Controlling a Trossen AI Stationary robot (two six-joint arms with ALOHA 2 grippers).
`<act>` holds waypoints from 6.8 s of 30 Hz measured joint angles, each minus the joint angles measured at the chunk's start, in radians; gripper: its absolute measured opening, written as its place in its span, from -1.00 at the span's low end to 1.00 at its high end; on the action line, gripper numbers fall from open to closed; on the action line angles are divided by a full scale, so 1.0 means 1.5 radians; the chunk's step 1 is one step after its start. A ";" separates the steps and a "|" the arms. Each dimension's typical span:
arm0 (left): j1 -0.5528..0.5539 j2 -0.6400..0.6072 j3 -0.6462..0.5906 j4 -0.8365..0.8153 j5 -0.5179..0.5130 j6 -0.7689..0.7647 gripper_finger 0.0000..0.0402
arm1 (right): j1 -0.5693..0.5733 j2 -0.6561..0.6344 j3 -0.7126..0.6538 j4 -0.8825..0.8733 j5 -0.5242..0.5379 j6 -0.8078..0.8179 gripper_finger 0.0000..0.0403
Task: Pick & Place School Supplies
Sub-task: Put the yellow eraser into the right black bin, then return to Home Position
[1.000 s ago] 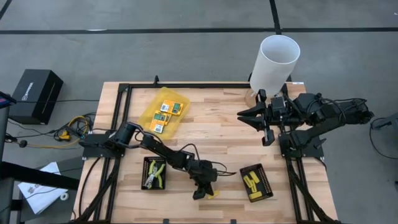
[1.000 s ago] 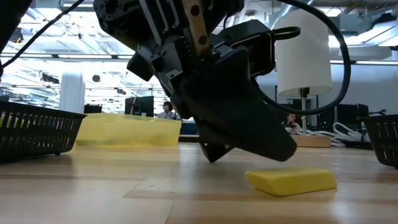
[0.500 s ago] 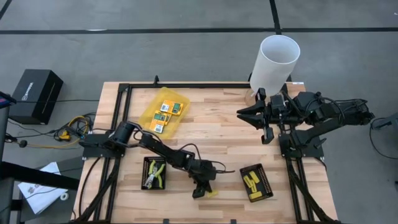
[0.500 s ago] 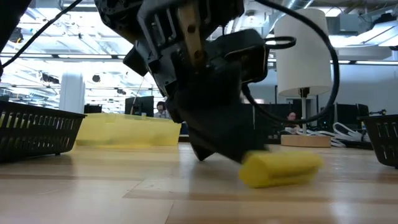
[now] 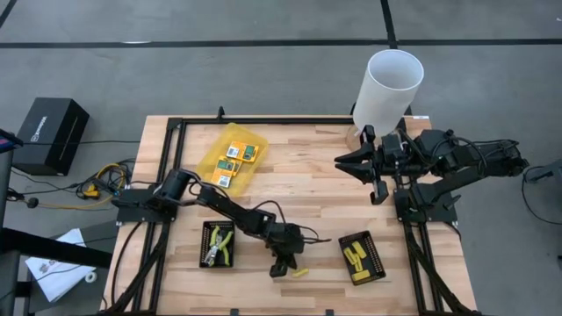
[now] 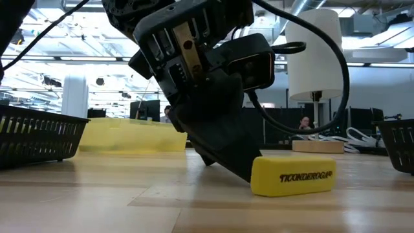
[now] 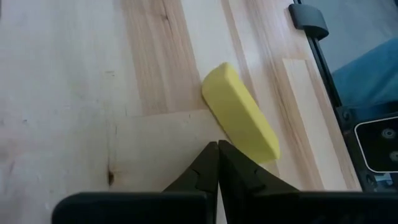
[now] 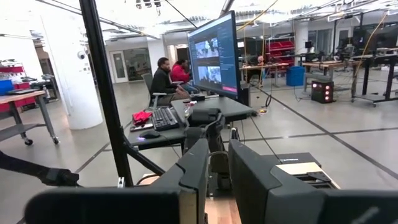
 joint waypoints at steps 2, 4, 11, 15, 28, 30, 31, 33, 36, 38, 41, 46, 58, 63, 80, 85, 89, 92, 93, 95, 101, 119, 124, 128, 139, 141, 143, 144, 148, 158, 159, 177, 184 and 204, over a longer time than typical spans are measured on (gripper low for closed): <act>0.006 0.000 0.000 -0.005 -0.003 0.004 -1.00 | 0.000 0.000 0.000 0.000 0.000 0.001 -0.72; 0.015 -0.001 0.000 -0.008 -0.012 0.002 -1.00 | 0.000 0.000 0.000 0.000 -0.001 0.001 -0.72; 0.067 -0.030 -0.010 -0.031 -0.005 -0.027 -1.00 | 0.000 -0.001 0.000 0.000 -0.001 -0.001 -0.72; 0.091 -0.101 -0.022 -0.063 -0.025 -0.074 -1.00 | 0.000 -0.002 0.000 0.018 0.000 -0.022 -0.72; 0.158 -0.524 -0.032 -0.067 -0.091 -0.086 -0.86 | -0.018 0.121 0.275 -0.486 0.047 -0.036 -0.72; 0.172 -0.592 -0.034 -0.111 -0.137 -0.080 -0.81 | -0.011 0.152 0.312 -0.563 0.026 -0.015 -0.72; 0.179 -0.626 -0.034 -0.121 -0.156 -0.076 -0.78 | -0.007 0.163 0.317 -0.597 0.009 0.000 -0.72; 0.190 -0.699 -0.033 -0.146 -0.196 -0.062 -0.71 | -0.002 0.193 0.318 -0.642 -0.038 0.024 -0.72; 0.196 -0.790 -0.032 -0.172 -0.264 -0.043 -0.60 | 0.006 0.254 0.316 -0.681 -0.111 0.038 -0.71; 0.194 -0.836 -0.032 -0.192 -0.302 -0.033 -0.52 | 0.015 0.294 0.317 -0.685 -0.143 0.026 -0.65; 0.186 -0.893 -0.033 -0.244 -0.343 -0.032 -0.43 | 0.031 0.366 0.317 -0.688 -0.171 -0.007 -0.51; 0.173 -0.937 -0.033 -0.329 -0.362 -0.052 -0.36 | 0.054 0.483 0.317 -0.672 -0.175 -0.063 -0.16; 0.156 -0.914 -0.033 -0.492 -0.361 -0.061 -0.37 | 0.093 0.676 0.316 -0.543 -0.278 -0.070 0.12; 0.156 -0.912 -0.032 -0.513 -0.361 -0.061 -0.37 | 0.111 0.712 0.317 -0.499 -0.282 -0.033 0.03; 0.156 -0.911 -0.032 -0.514 -0.360 -0.059 -0.37 | 0.145 0.766 0.297 -0.415 -0.297 0.022 0.01; 0.156 -0.911 -0.032 -0.515 -0.360 -0.059 -0.37 | 0.140 0.766 0.258 -0.382 -0.298 0.046 -0.02; 0.156 -0.911 -0.032 -0.514 -0.360 -0.059 -0.37 | 0.134 0.766 0.237 -0.358 -0.297 0.052 -0.03; 0.156 -0.911 -0.032 -0.514 -0.360 -0.062 -0.37 | 0.131 0.766 0.228 -0.352 -0.297 0.054 -0.03; 0.156 -0.911 -0.032 -0.514 -0.360 -0.064 -0.37 | 0.131 0.766 0.223 -0.344 -0.297 0.054 -0.03; 0.156 -0.911 -0.032 -0.514 -0.360 -0.064 -0.37 | 0.130 0.766 0.219 -0.337 -0.297 0.054 -0.03; 0.156 -0.911 -0.032 -0.514 -0.360 -0.067 -0.37 | 0.127 0.764 0.196 -0.292 -0.298 0.066 -0.08; 0.155 -0.862 -0.032 -0.511 -0.337 -0.067 -0.37 | 0.089 0.765 0.189 -0.288 -0.320 0.049 -0.90; 0.155 -0.860 -0.032 -0.509 -0.337 -0.067 -0.37 | 0.056 0.765 0.188 -0.291 -0.352 0.058 -0.90; 0.155 -0.860 -0.032 -0.507 -0.337 -0.066 -0.37 | 0.019 0.738 0.187 -0.328 -0.359 0.037 -0.90; 0.155 -0.859 -0.032 -0.502 -0.351 -0.043 -0.37 | -0.094 0.543 0.147 -0.626 -0.369 -0.036 -0.90; 0.155 -0.859 -0.032 -0.502 -0.358 -0.030 -0.37 | -0.094 0.494 0.102 -0.662 -0.373 -0.005 -0.90; 0.155 -0.859 -0.032 -0.501 -0.365 -0.021 -0.37 | -0.081 0.435 0.047 -0.652 -0.384 0.054 -0.90; 0.155 -0.859 -0.032 -0.499 -0.369 -0.015 -0.37 | -0.071 0.401 0.017 -0.651 -0.386 0.091 -0.90; 0.156 -0.860 -0.032 -0.487 -0.375 0.004 -0.37 | -0.010 0.276 -0.091 -0.556 -0.375 0.284 -0.90; 0.156 -0.865 -0.032 -0.409 -0.386 0.028 -0.37 | 0.105 0.244 -0.198 -0.433 -0.259 0.528 -0.90; 0.156 -0.865 -0.032 -0.407 -0.386 0.027 -0.37 | 0.113 0.253 -0.205 -0.432 -0.259 0.536 -0.90; 0.156 -0.864 -0.032 -0.401 -0.390 0.023 -0.37 | 0.294 0.273 -0.323 -0.201 -0.177 0.802 -0.90; 0.156 -0.864 -0.032 -0.377 -0.389 0.019 -0.37 | 0.277 0.273 -0.322 -0.153 -0.120 0.837 -0.65; 0.156 -0.874 -0.032 -0.323 -0.265 -0.082 -0.37 | 0.213 0.136 -0.322 0.255 -0.136 0.493 0.21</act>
